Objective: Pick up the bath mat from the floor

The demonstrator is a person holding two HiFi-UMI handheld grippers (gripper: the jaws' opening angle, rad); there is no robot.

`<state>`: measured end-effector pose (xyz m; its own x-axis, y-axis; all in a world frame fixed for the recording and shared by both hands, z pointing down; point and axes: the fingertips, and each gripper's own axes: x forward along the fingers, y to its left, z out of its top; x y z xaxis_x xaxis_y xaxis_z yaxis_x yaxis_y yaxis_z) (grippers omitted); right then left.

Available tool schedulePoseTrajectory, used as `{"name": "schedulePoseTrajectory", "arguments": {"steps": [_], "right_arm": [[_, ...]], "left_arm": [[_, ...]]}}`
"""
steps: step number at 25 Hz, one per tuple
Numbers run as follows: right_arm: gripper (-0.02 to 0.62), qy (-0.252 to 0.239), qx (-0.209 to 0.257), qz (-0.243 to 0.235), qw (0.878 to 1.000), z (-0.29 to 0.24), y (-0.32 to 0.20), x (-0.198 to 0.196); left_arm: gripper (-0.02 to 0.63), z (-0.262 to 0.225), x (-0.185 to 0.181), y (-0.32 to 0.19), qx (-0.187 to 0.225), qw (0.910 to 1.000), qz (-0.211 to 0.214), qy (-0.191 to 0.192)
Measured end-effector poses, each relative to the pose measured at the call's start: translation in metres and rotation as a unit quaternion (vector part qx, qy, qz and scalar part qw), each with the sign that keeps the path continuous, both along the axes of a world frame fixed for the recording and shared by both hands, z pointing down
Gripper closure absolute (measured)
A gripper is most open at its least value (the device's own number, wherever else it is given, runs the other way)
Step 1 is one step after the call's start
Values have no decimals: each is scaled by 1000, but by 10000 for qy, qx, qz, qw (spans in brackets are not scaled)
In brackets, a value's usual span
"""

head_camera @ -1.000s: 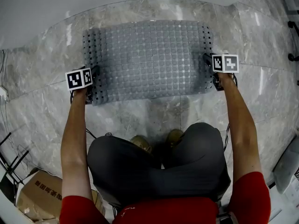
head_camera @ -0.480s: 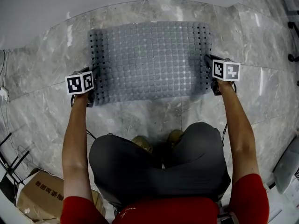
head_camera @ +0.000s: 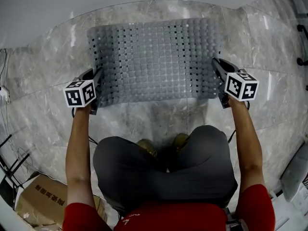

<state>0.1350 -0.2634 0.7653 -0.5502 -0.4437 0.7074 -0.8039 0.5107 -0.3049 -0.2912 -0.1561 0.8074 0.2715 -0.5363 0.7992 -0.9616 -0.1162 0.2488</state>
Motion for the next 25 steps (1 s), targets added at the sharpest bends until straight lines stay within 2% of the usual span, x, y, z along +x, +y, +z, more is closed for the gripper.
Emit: {"name": "schedulePoseTrajectory", "arguments": {"steps": [6, 12, 19, 25], "right_arm": [[560, -485, 447, -57, 9978, -56, 9, -12], [560, -991, 860, 71, 9913, -122, 16, -10], [561, -1283, 1312, 31, 9830, -221, 14, -16], [561, -1390, 1586, 62, 9775, -311, 12, -16]], "left_arm": [[551, -52, 17, -3, 656, 9977, 98, 167], [554, -123, 26, -3, 1357, 9901, 5, 354], [555, -231, 28, -5, 2067, 9782, 101, 160], [557, -319, 25, -5, 2412, 9704, 0, 116]]}}
